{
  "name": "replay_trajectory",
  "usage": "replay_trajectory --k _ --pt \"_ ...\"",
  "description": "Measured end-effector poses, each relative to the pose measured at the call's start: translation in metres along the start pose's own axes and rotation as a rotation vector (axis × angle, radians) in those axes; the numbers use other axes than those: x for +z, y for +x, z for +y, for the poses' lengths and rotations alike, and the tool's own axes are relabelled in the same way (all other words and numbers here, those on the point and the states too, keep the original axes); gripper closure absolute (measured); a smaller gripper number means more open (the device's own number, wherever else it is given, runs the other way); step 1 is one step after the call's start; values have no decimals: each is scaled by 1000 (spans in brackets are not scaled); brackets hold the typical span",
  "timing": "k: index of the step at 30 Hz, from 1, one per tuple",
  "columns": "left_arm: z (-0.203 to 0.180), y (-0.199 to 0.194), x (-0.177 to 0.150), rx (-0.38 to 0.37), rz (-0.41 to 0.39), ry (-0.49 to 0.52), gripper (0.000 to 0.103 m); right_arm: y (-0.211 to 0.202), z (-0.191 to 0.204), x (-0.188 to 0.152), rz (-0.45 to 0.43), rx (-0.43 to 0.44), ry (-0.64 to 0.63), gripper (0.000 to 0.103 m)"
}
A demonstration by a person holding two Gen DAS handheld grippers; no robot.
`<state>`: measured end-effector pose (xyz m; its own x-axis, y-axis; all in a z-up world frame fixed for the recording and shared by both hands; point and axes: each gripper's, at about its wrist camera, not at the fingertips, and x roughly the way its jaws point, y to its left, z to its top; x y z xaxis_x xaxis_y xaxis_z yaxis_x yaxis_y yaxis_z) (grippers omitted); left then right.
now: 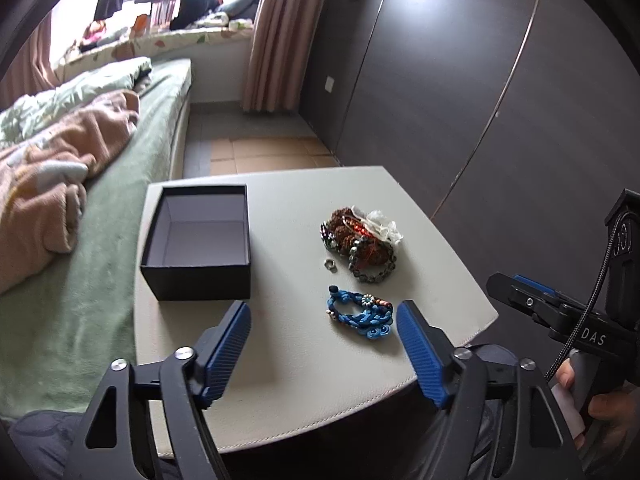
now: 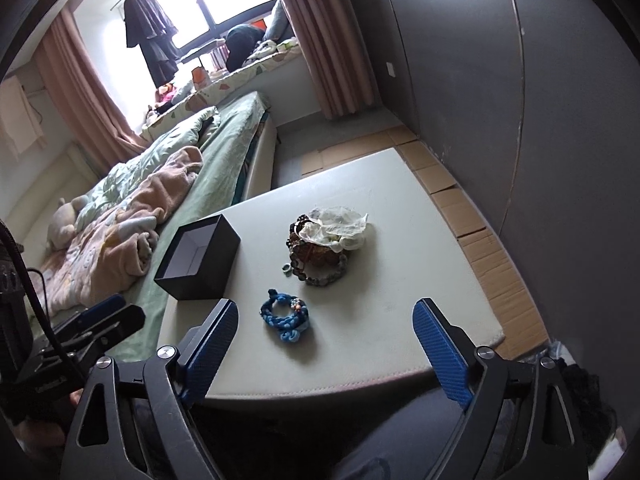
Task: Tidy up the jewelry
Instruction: 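Grasp the blue braided bracelet with the left tool while the right tool approaches the white pouch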
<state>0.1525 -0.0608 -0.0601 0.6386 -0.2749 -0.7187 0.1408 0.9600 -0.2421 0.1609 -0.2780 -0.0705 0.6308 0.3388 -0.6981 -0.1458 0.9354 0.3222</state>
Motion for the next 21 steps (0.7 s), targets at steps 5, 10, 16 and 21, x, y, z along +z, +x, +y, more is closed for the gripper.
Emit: replay_trajectory --k 5,10,16,21 --pt "1 29 2 -16 56 -16 39 27 -8 7 42 14 8 18" --pt "-4 54 2 -16 100 -5 44 46 -18 9 71 22 10 18" --pt "-10 95 1 7 188 12 58 62 -32 9 89 42 22 18" --pt "-10 120 -2 20 242 4 71 75 -43 9 100 58 43 18"
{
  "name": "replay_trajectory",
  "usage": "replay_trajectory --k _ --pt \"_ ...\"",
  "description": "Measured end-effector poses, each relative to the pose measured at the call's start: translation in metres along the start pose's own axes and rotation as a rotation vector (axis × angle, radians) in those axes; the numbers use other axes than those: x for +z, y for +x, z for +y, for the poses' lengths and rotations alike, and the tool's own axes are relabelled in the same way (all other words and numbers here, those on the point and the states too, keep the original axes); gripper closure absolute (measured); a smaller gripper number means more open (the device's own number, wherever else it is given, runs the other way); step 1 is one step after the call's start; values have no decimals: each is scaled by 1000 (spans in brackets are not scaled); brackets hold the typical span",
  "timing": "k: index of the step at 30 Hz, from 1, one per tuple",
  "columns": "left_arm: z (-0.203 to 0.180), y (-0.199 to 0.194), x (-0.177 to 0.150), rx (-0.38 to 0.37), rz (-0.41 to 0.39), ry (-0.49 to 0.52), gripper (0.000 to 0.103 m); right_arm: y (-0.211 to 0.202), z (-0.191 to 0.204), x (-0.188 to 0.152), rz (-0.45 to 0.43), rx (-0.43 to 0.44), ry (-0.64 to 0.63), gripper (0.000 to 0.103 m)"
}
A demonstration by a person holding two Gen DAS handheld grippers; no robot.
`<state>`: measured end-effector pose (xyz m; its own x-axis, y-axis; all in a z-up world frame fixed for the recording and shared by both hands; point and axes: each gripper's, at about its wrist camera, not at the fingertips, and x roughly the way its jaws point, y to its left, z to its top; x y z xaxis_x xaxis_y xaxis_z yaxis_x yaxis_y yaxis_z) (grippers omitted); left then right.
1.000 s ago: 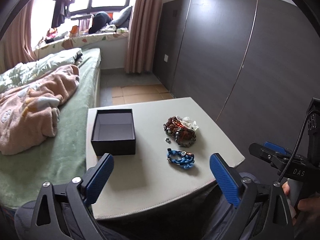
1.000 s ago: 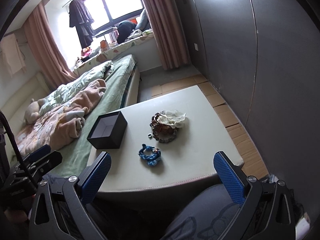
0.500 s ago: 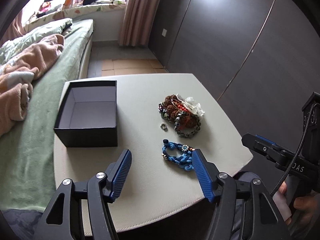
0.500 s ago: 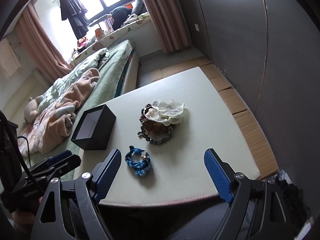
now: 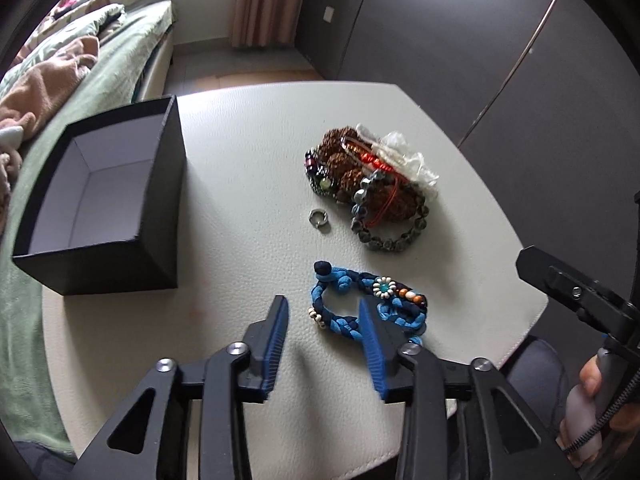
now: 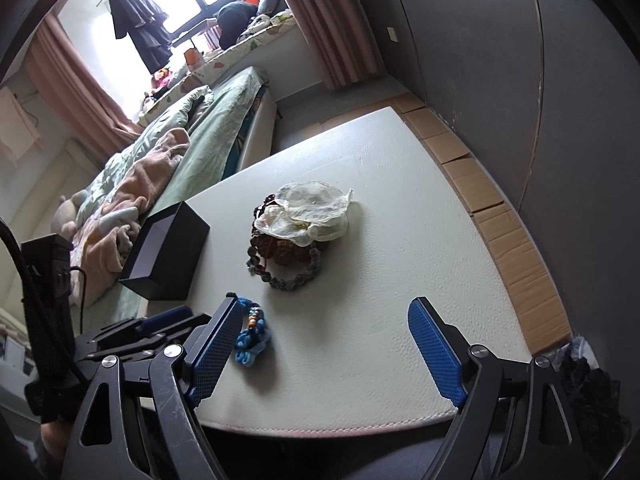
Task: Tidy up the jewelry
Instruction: 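Grasp the blue braided bracelet with the left tool while the right tool approaches the white pouch, then grasp and lift the white cloth pouch with the right tool while the left carries the bracelet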
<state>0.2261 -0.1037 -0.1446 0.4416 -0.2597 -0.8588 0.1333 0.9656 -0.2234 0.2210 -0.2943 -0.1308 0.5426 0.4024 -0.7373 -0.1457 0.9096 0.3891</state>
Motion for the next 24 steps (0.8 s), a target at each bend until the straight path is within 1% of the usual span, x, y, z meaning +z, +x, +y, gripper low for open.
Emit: replay_trajectory --k 2,5,6,8,10,12,16,19,24 --pt "0 8 1 4 18 -3 73 3 -3 1 4 7 7 18" --pt "-4 13 2 40 7 16 80 9 -6 2 7 18 10 18" --pt "-5 13 2 46 3 21 94 11 -7 4 7 23 12 18" --pt "-7 15 4 45 8 30 95 15 -7 7 3 32 7 18" --pt "-6 12 7 29 7 21 95 22 -5 11 5 43 -6 18" --pt "-3 2 10 22 -21 6 95 30 -1 17 15 55 -19 26" --pt "5 -13 17 20 -57 -23 95 46 12 26 34 77 -47 30" --pt "9 -29 18 6 -85 -42 95 55 21 32 44 80 -75 35" --pt "13 -51 24 0 -133 -39 95 69 33 42 52 61 -111 43"
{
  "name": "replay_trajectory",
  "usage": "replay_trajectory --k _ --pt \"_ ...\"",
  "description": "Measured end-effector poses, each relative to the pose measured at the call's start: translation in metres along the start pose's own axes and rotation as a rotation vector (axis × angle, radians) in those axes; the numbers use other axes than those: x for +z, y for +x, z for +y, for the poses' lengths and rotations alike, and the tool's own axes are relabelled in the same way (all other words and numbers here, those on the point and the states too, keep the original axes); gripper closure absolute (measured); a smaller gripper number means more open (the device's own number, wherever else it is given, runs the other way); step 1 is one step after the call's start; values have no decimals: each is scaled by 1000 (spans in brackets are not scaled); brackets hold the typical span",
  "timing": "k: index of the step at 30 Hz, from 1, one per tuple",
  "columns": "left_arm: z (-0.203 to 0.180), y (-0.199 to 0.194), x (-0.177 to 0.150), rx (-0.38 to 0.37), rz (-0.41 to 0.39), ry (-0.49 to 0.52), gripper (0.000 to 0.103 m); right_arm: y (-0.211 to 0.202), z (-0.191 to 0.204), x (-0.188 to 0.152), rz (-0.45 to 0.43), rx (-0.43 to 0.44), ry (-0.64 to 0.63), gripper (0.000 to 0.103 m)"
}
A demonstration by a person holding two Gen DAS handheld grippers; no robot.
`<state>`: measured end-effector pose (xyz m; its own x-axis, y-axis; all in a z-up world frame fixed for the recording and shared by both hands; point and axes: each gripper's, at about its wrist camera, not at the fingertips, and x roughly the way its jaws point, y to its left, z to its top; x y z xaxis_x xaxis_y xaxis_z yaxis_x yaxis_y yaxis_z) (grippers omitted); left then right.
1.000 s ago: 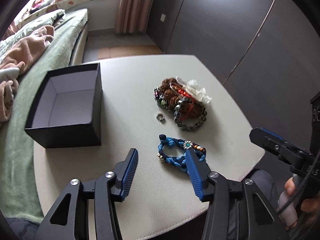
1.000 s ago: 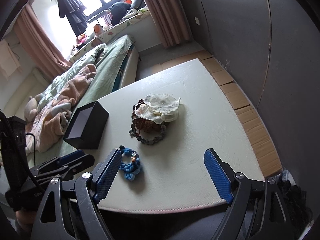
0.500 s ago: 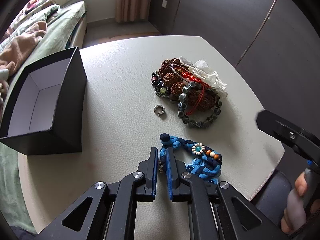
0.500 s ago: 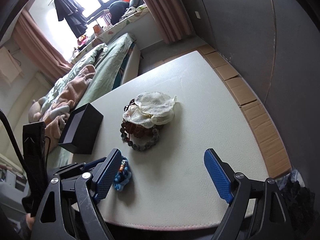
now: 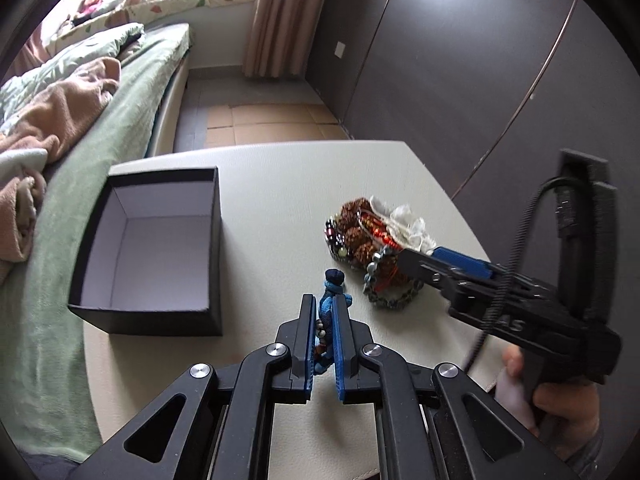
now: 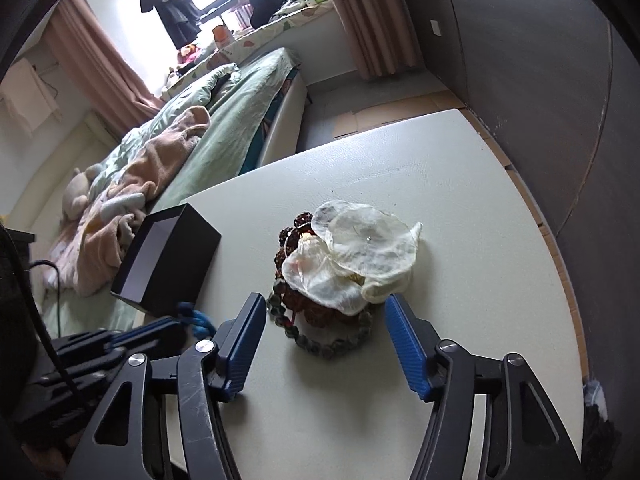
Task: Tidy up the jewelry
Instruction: 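Grasp and lift the white cloth pouch with the right tool while the left carries the bracelet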
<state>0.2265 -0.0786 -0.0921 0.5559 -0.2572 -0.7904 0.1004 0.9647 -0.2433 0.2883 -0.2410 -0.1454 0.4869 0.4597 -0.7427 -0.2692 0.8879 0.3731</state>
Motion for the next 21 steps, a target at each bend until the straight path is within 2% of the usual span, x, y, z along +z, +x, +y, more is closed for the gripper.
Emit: replay_trajectory --k 2,4,6,8,10,17,21 --pt "2 -7 4 -9 -14 -5 95 6 1 4 5 -17 -13 49" --pt "5 -14 8 -14 -32 -6 95 14 1 6 29 -40 -27 64" --pt "7 -22 11 -20 -55 3 95 17 -3 6 42 -58 -18 89" --pt "12 -29 14 -29 -73 3 95 10 -9 7 26 -38 15 98" --pt "18 -37 18 -41 -90 -3 95 1 -11 7 3 5 34 98" --pt "38 -57 28 -67 -142 -18 95 -25 10 13 -42 1 11 99" --pt "51 -72 32 -74 -176 -23 95 -38 21 22 -61 30 28 99"
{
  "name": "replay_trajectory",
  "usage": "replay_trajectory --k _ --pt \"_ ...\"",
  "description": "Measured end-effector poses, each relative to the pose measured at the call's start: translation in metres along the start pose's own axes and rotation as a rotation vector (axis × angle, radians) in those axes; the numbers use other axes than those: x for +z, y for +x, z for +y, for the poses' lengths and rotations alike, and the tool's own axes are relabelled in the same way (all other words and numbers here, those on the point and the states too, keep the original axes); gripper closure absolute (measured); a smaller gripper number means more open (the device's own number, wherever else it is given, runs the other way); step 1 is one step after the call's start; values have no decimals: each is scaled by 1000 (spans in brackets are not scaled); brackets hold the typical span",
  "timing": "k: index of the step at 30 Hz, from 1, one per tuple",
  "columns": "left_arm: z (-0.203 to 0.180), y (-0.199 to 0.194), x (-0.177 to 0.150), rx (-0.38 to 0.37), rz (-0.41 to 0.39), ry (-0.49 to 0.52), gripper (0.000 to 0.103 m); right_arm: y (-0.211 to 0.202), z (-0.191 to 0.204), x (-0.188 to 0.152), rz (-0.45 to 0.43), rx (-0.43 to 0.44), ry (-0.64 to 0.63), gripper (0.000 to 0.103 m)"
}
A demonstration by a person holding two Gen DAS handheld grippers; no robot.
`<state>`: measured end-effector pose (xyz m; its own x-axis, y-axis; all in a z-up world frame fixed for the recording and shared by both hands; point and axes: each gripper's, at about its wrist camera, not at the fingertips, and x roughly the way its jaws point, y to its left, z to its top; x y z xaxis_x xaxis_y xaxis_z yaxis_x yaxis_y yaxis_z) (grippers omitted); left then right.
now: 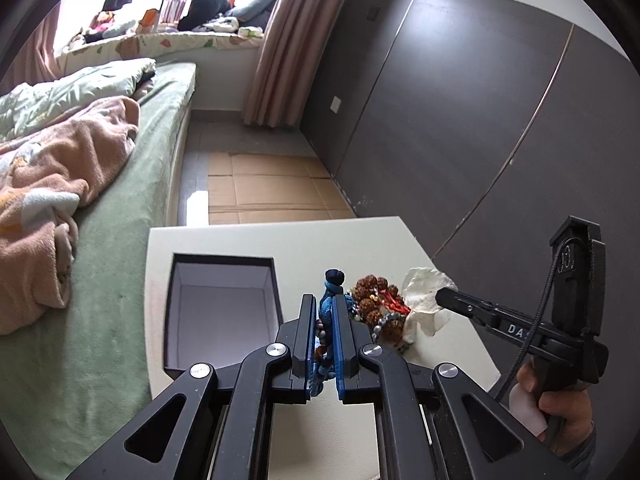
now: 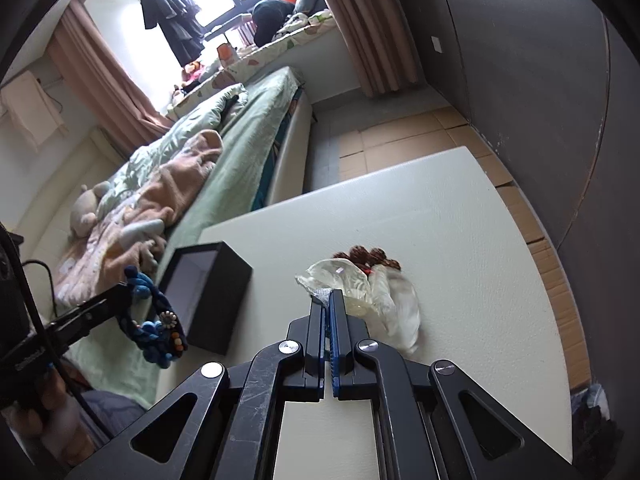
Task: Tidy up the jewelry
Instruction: 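Grasp and lift the white cloth pouch with the right tool while the left carries the bracelet, then lower the pouch and blue bracelet into the black box and open both tools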
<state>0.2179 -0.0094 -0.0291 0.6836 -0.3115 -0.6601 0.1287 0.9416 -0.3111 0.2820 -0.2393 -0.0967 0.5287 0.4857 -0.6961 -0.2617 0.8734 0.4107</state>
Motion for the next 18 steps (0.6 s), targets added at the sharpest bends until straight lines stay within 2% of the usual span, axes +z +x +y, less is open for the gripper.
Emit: replay_trajectory --k 10,18 --pt "35 -35 16 29 -74 -33 95 -11 62 21 -39 104 -42 99" --pt "60 -53 24 76 -97 -47 95 10 120 30 -37 204 -81 99"
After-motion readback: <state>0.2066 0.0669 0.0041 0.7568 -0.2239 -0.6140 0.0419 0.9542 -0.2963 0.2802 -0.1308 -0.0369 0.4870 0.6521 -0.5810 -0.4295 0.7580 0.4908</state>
